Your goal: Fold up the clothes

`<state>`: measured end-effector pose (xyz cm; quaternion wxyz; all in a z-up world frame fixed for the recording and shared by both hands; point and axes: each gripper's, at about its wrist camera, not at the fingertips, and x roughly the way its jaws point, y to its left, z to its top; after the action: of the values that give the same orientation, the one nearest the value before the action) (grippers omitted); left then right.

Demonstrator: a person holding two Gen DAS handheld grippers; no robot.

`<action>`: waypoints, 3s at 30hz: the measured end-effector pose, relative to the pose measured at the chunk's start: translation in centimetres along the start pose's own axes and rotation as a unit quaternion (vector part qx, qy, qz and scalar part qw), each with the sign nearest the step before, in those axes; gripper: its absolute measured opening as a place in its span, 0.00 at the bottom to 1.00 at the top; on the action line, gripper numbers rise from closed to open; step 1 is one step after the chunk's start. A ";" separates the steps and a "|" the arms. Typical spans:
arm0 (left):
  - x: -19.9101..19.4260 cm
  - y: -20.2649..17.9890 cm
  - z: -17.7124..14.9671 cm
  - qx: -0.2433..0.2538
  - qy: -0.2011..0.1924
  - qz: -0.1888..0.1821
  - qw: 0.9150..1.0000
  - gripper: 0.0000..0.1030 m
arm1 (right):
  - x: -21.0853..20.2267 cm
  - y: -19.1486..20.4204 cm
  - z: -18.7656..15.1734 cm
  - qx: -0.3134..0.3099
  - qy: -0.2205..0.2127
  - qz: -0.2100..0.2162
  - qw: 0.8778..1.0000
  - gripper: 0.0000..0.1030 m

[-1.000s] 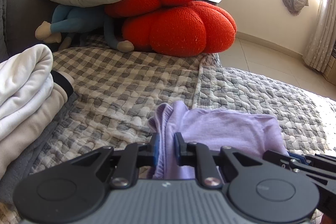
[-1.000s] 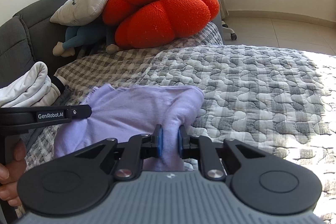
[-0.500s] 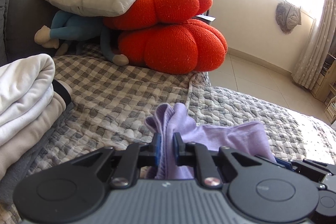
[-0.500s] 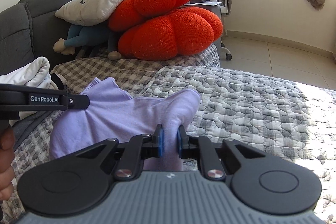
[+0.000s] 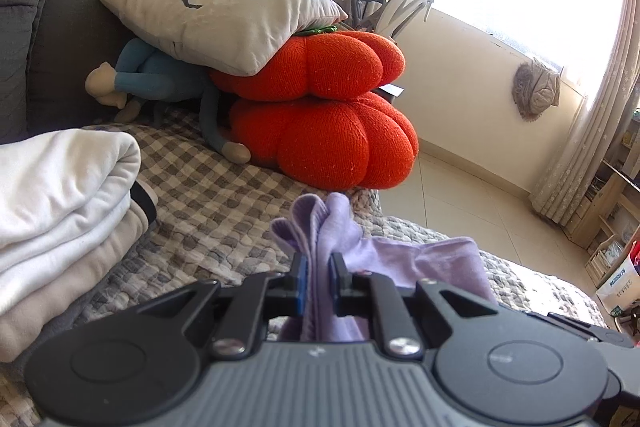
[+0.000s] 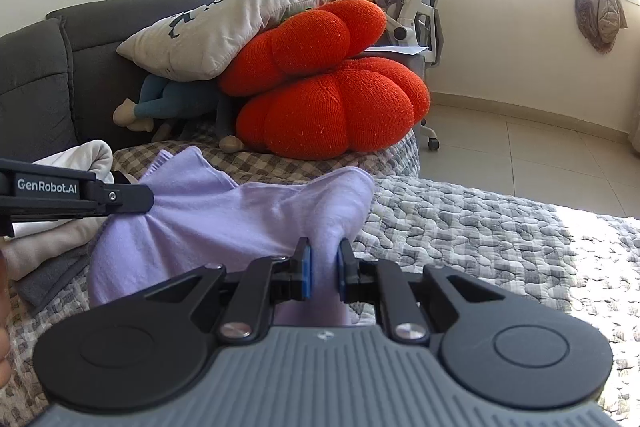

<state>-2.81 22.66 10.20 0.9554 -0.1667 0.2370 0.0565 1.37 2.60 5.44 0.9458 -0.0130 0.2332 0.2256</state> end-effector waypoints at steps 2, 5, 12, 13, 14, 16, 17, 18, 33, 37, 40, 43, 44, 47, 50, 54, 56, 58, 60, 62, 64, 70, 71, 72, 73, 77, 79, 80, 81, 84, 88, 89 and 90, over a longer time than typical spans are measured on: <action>-1.1 0.6 0.4 -0.012 -0.011 -0.005 1.000 0.11 | -0.2 0.5 0.6 -0.001 -0.008 0.004 1.000 0.14; -2.9 1.5 1.1 -0.029 -0.027 -0.012 0.999 0.11 | -0.6 1.4 1.7 0.002 -0.026 0.014 1.000 0.13; -6.5 4.8 4.6 -0.043 -0.035 -0.023 0.998 0.11 | -1.3 4.1 4.4 0.019 -0.042 0.068 0.997 0.13; -7.0 5.5 5.4 -0.045 -0.034 -0.024 0.998 0.11 | -1.3 4.6 4.9 0.025 -0.042 0.079 0.996 0.13; -7.8 6.3 6.6 -0.041 -0.037 -0.022 0.998 0.11 | -1.3 5.1 5.5 0.035 -0.041 0.093 0.994 0.13; -8.9 7.4 8.6 -0.023 -0.044 -0.008 0.999 0.11 | -1.1 6.1 6.9 0.060 -0.037 0.128 0.989 0.13; -9.6 8.2 9.9 -0.008 -0.047 0.002 0.999 0.11 | -0.9 6.8 7.6 0.077 -0.034 0.147 0.986 0.13; -10.0 8.9 11.0 0.002 -0.048 0.013 0.999 0.11 | -0.8 7.6 8.3 0.094 -0.032 0.166 0.981 0.13; -5.3 19.7 19.2 0.056 -0.026 0.160 0.985 0.09 | 5.2 19.9 11.7 0.206 -0.015 0.254 0.945 0.13; 0.4 23.4 15.6 0.037 0.042 0.190 0.980 0.09 | 9.1 21.6 9.2 0.199 0.037 0.204 0.958 0.14; 2.6 25.5 13.6 0.021 0.066 0.217 0.974 0.09 | 11.0 21.4 6.8 0.199 0.064 0.165 0.964 0.17; 1.8 26.3 13.5 0.001 0.046 0.209 0.977 0.10 | 10.6 20.2 6.1 0.197 0.048 0.181 0.962 0.21; 1.2 26.2 13.6 0.003 0.039 0.209 0.977 0.12 | 10.3 19.8 6.0 0.197 0.043 0.184 0.962 0.23; -0.5 25.9 14.1 0.010 0.020 0.211 0.977 0.13 | 8.9 18.5 6.4 0.202 0.016 0.179 0.963 0.33; -2.5 24.9 14.0 0.007 0.008 0.203 0.979 0.20 | 7.7 17.8 6.5 0.174 0.009 0.170 0.970 0.37; -5.6 22.0 12.1 0.009 -0.003 0.181 0.984 0.50 | 6.2 17.4 6.1 0.120 0.025 0.168 0.978 0.40; -7.1 20.2 10.4 0.013 -0.009 0.180 0.984 0.64 | 5.3 17.4 5.6 0.107 0.039 0.184 0.976 0.40; -8.6 18.8 8.3 0.009 -0.021 0.181 0.983 0.79 | 4.3 17.4 5.1 0.096 0.052 0.201 0.973 0.41; -10.0 17.7 6.2 0.005 -0.019 0.186 0.982 0.87 | 3.0 17.4 4.7 0.084 0.057 0.214 0.972 0.47; -11.2 16.5 4.4 0.010 -0.017 0.197 0.980 0.95 | 1.5 17.4 4.4 0.070 0.059 0.224 0.970 0.59; -12.2 15.5 3.3 0.025 -0.020 0.211 0.977 0.99 | 0.1 17.4 4.3 0.049 0.050 0.231 0.970 0.76; -14.5 13.8 2.1 0.032 -0.035 0.231 0.972 0.99 | -3.5 17.9 4.9 -0.015 -0.005 0.214 0.977 1.00; -14.4 13.9 1.9 0.034 -0.035 0.232 0.972 1.00 | -3.5 18.0 4.9 -0.015 -0.006 0.211 0.977 1.00; -14.4 14.0 1.7 0.035 -0.035 0.233 0.971 1.00 | -3.4 18.1 5.0 -0.013 -0.006 0.209 0.978 1.00; -14.3 14.1 1.5 0.037 -0.035 0.234 0.971 1.00 | -3.3 18.2 4.9 -0.011 -0.001 0.207 0.978 1.00; -13.9 14.9 0.5 0.033 -0.031 0.237 0.971 1.00 | -2.3 18.9 4.4 -0.011 0.031 0.189 0.982 1.00; -13.5 15.6 0.1 0.020 -0.024 0.233 0.972 1.00 | -2.2 19.5 4.1 -0.015 0.041 0.173 0.984 1.00; -13.3 15.9 -0.1 0.015 -0.021 0.229 0.973 1.00 | -2.2 19.9 4.0 -0.019 0.044 0.169 0.985 1.00; -13.1 16.2 -0.4 0.009 -0.019 0.224 0.974 1.00 | -2.2 20.2 3.9 -0.025 0.045 0.166 0.985 1.00; -12.9 16.9 -0.9 -0.002 -0.014 0.220 0.975 1.00 | -2.6 21.1 3.3 -0.043 0.039 0.162 0.985 1.00; -12.7 17.1 -1.6 0.003 -0.012 0.218 0.976 1.00 | -2.8 22.3 2.8 -0.065 0.020 0.167 0.984 1.00; -12.7 17.1 -1.7 0.006 -0.015 0.219 0.976 1.00 | -2.7 22.8 3.0 -0.066 0.013 0.169 0.983 1.00; -12.7 17.2 -1.7 0.009 -0.017 0.219 0.975 1.00 | -2.5 23.1 3.0 -0.070 0.008 0.173 0.982 1.00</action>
<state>-17.99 37.78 9.74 0.9250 -0.1014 0.2523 0.2653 -9.28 22.68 11.09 0.8874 -0.0408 0.2229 0.4014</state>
